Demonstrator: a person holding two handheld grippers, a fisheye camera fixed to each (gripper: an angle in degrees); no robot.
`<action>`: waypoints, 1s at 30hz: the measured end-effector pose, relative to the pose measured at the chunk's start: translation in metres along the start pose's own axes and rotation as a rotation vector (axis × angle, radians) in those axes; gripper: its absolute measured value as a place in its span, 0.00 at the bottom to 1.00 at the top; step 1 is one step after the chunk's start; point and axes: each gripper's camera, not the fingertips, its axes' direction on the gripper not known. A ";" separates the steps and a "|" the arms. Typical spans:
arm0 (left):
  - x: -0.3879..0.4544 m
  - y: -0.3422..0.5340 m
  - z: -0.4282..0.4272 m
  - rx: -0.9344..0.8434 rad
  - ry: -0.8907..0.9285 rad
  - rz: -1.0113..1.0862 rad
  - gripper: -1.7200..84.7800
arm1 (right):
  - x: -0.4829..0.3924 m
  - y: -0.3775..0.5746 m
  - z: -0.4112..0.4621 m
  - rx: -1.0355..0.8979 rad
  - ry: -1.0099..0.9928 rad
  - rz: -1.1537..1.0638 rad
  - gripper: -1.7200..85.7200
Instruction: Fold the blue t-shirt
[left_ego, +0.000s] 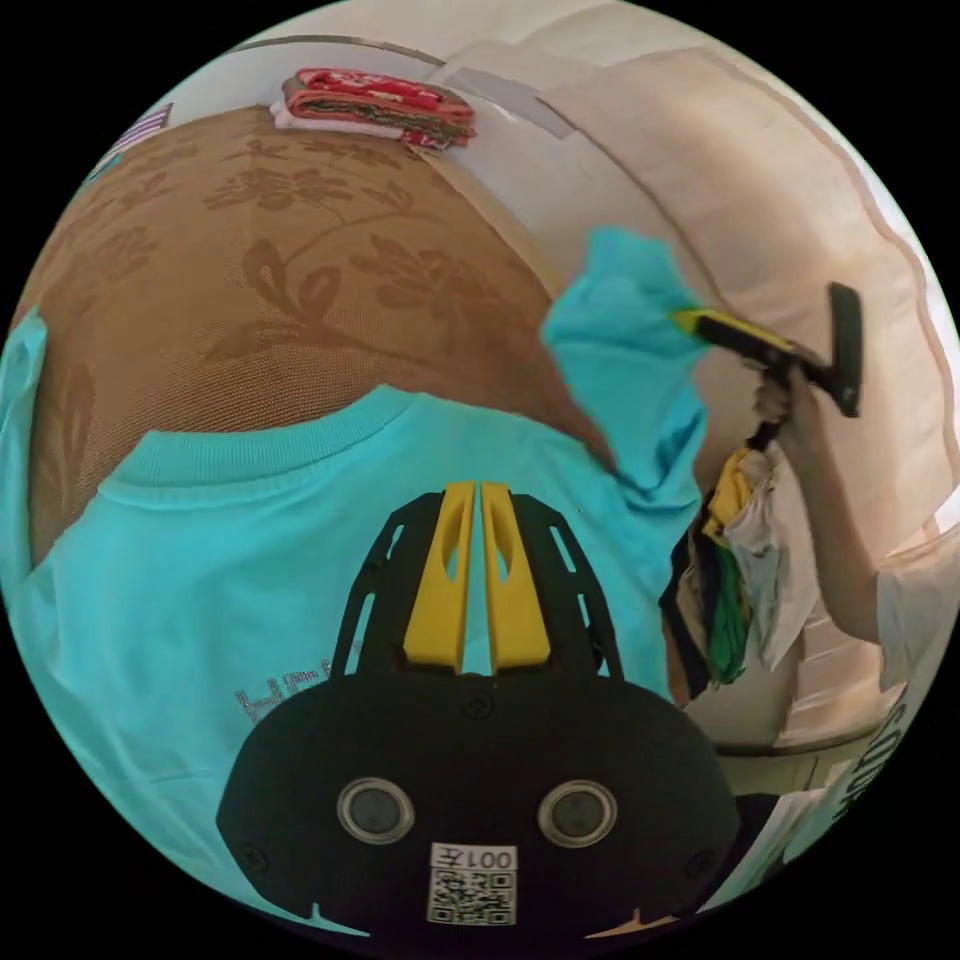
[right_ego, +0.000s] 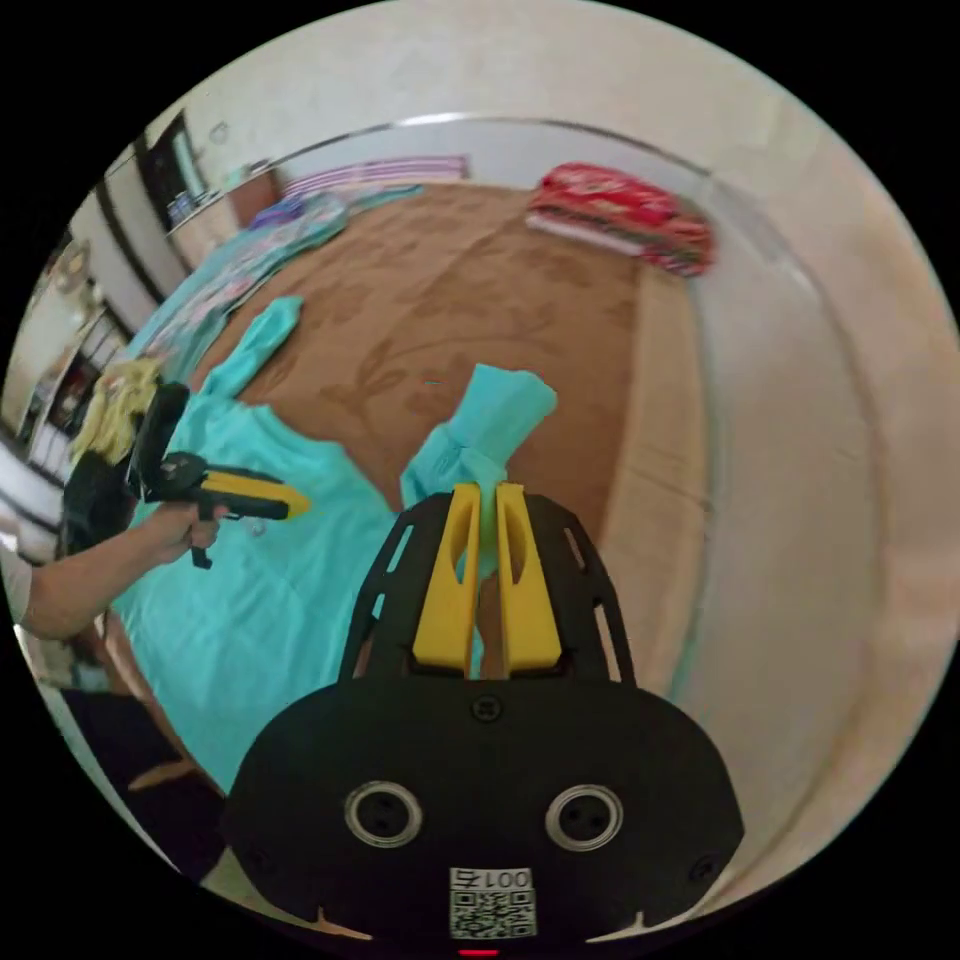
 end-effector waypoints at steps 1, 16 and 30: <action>0.003 -0.006 0.010 -0.042 -0.033 0.026 0.01 | 0.003 0.009 -0.016 0.013 0.050 0.030 0.05; 0.021 -0.047 0.054 -0.182 -0.224 0.158 0.01 | -0.088 0.180 -0.254 -0.019 0.704 0.329 0.04; 0.089 -0.066 0.131 -0.217 0.056 0.326 0.01 | -0.161 0.183 -0.304 0.286 0.556 0.366 0.05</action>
